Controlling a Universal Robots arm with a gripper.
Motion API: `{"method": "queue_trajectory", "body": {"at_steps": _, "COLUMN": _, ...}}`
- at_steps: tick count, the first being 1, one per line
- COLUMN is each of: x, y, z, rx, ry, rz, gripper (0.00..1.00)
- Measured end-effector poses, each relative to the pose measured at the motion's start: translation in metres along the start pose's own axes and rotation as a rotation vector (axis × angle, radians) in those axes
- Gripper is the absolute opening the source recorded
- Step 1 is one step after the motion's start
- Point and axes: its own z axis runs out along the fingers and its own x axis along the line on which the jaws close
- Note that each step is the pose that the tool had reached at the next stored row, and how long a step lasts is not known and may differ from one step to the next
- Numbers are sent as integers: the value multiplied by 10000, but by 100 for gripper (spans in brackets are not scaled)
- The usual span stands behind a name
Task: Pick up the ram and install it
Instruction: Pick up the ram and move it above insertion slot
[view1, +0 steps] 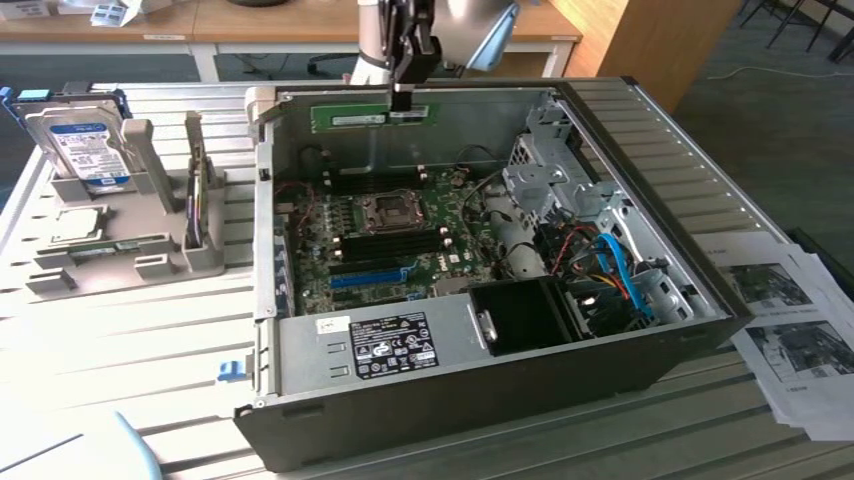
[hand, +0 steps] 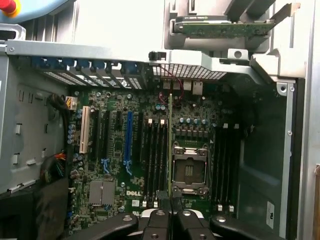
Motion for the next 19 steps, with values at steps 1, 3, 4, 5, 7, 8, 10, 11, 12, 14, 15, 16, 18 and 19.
{"method": "queue_trajectory", "body": {"at_steps": 1, "x": 1, "y": -15, "z": 0, "rx": 0, "ry": -3, "rz": 0, "gripper": 11}}
{"method": "queue_trajectory", "body": {"at_steps": 3, "x": 3, "y": -43, "z": -1, "rx": 0, "ry": -9, "rz": 0, "gripper": 11}}
{"method": "queue_trajectory", "body": {"at_steps": 4, "x": 4, "y": -57, "z": -1, "rx": 1, "ry": -14, "rz": -1, "gripper": 11}}
{"method": "queue_trajectory", "body": {"at_steps": 5, "x": 5, "y": -68, "z": -2, "rx": 0, "ry": -16, "rz": -1, "gripper": 11}}
{"method": "queue_trajectory", "body": {"at_steps": 7, "x": 6, "y": -88, "z": -2, "rx": 1, "ry": -25, "rz": -2, "gripper": 11}}
{"method": "queue_trajectory", "body": {"at_steps": 8, "x": 6, "y": -96, "z": -3, "rx": 1, "ry": -27, "rz": -2, "gripper": 11}}
{"method": "queue_trajectory", "body": {"at_steps": 10, "x": 7, "y": -113, "z": -3, "rx": 1, "ry": -34, "rz": -2, "gripper": 11}}
{"method": "queue_trajectory", "body": {"at_steps": 11, "x": 8, "y": -121, "z": -4, "rx": 1, "ry": -37, "rz": -2, "gripper": 11}}
{"method": "queue_trajectory", "body": {"at_steps": 12, "x": 8, "y": -126, "z": -4, "rx": 1, "ry": -39, "rz": -2, "gripper": 11}}
{"method": "queue_trajectory", "body": {"at_steps": 14, "x": 8, "y": -126, "z": -4, "rx": 1, "ry": -39, "rz": -2, "gripper": 11}}
{"method": "queue_trajectory", "body": {"at_steps": 15, "x": 8, "y": -126, "z": -4, "rx": 1, "ry": -39, "rz": -1, "gripper": 11}}
{"method": "queue_trajectory", "body": {"at_steps": 16, "x": 8, "y": -126, "z": -4, "rx": 1, "ry": -39, "rz": -1, "gripper": 11}}
{"method": "queue_trajectory", "body": {"at_steps": 18, "x": 8, "y": -126, "z": -3, "rx": 1, "ry": -40, "rz": -1, "gripper": 11}}
{"method": "queue_trajectory", "body": {"at_steps": 19, "x": 8, "y": -127, "z": -2, "rx": 2, "ry": -40, "rz": -2, "gripper": 11}}
